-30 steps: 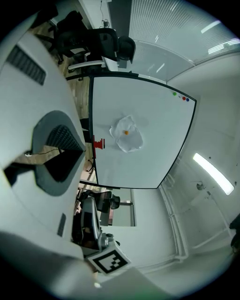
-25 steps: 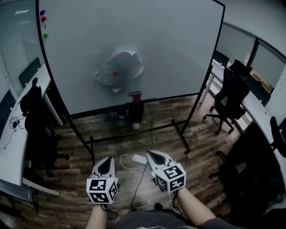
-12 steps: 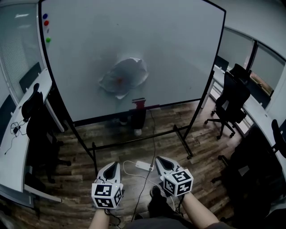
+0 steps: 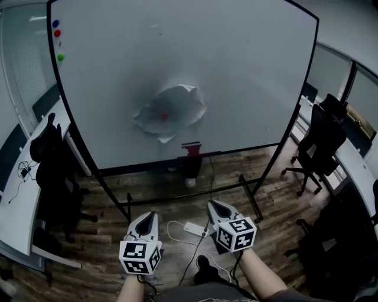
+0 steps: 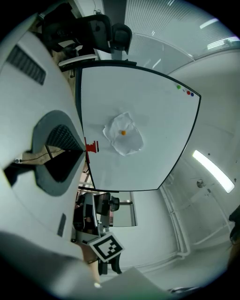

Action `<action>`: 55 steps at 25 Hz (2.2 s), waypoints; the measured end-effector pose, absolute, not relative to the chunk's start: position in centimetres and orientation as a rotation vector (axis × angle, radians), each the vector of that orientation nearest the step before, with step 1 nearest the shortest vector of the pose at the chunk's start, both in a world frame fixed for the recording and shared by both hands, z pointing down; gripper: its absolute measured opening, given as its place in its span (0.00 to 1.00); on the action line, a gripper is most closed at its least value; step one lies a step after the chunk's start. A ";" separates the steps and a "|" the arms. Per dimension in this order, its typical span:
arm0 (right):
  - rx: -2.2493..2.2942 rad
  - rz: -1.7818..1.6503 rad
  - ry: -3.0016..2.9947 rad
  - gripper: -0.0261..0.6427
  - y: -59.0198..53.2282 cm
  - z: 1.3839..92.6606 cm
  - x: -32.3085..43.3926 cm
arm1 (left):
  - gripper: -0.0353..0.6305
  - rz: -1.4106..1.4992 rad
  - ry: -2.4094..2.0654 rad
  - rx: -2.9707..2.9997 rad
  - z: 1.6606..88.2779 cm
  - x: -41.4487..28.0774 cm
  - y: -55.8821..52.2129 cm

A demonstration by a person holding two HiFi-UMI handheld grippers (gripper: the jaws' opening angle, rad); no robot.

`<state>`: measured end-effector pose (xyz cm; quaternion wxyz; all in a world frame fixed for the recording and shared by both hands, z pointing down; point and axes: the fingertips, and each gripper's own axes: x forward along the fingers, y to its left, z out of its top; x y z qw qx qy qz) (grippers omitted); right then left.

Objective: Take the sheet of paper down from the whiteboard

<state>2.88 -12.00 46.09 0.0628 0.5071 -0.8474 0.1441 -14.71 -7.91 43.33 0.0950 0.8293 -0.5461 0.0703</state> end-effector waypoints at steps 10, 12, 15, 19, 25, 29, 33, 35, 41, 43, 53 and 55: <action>1.469 0.462 -2.593 0.07 -21.6 45.5 5.5 | 0.07 0.216 -1.697 2.414 41.9 -12.5 -16.5; 1.458 0.464 -2.590 0.07 -23.3 45.5 5.9 | 0.07 0.228 -1.714 2.412 41.6 -11.9 -17.8; 1.431 0.466 -2.623 0.07 -25.5 45.1 6.3 | 0.07 0.233 -1.758 2.405 41.0 -11.1 -19.7; 1.382 0.462 -2.664 0.07 -28.4 44.9 7.0 | 0.07 0.214 -1.829 2.378 40.3 -10.3 -22.7; 1.344 0.469 -2.717 0.07 -32.5 44.2 7.8 | 0.07 0.211 -1.911 2.340 40.0 -8.6 -25.9; 1.351 0.437 -2.719 0.07 -34.3 43.8 7.7 | 0.07 0.249 -1.975 2.302 40.0 -8.9 -27.0; 1.369 0.448 -2.724 0.08 -35.4 43.8 7.5 | 0.07 0.226 -1.978 2.308 39.3 -9.5 -28.3; 1.387 0.475 -2.758 0.08 -36.0 43.4 7.3 | 0.07 0.209 -1.969 2.326 38.7 -9.7 -29.2; 1.500 0.452 -2.737 0.08 -38.8 42.0 7.0 | 0.07 0.201 -1.940 2.390 37.2 -10.4 -33.2; 1.540 0.433 -2.727 0.08 -39.8 41.2 6.9 | 0.07 0.206 -1.949 2.405 36.6 -10.8 -34.8; 1.683 0.350 -2.802 0.08 -43.4 36.7 6.1 | 0.08 0.153 -1.901 2.492 34.5 -11.7 -40.3; 1.704 0.331 -2.809 0.08 -43.8 35.9 6.1 | 0.08 0.149 -1.913 2.492 34.2 -11.9 -40.9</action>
